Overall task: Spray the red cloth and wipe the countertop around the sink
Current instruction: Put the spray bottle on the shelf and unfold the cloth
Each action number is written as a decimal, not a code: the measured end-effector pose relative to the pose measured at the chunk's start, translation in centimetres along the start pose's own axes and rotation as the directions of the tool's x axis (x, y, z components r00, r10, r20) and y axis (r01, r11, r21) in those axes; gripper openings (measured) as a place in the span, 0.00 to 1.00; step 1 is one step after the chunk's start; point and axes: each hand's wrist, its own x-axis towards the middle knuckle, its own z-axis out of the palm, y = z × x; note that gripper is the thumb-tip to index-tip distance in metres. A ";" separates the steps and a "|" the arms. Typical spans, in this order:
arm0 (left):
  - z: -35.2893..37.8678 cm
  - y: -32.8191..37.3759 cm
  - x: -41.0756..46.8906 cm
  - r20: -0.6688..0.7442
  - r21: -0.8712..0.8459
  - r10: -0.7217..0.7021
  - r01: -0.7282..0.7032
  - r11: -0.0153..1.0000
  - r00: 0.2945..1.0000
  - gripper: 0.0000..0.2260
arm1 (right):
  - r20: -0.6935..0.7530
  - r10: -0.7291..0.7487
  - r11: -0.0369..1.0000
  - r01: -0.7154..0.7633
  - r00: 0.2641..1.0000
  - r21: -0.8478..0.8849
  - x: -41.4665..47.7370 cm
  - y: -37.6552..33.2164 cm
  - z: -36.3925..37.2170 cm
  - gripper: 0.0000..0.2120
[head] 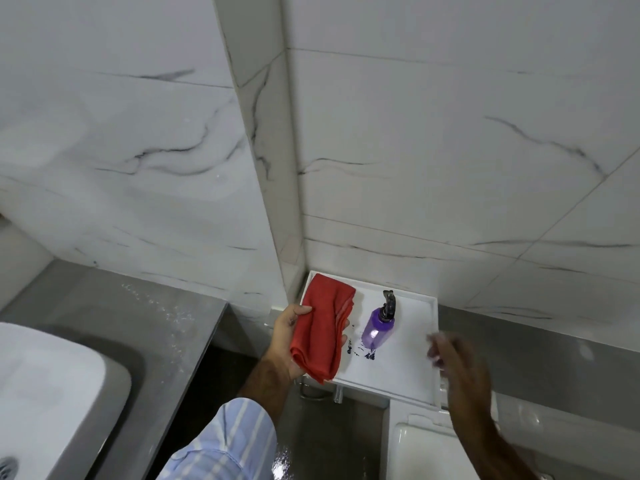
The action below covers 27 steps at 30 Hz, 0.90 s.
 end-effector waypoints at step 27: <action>-23.3 33.0 -22.7 -0.307 0.940 0.403 0.209 0.269 0.862 0.15 | 0.634 0.189 0.979 -0.093 0.749 -0.182 -0.9 -8.2 50.1 0.09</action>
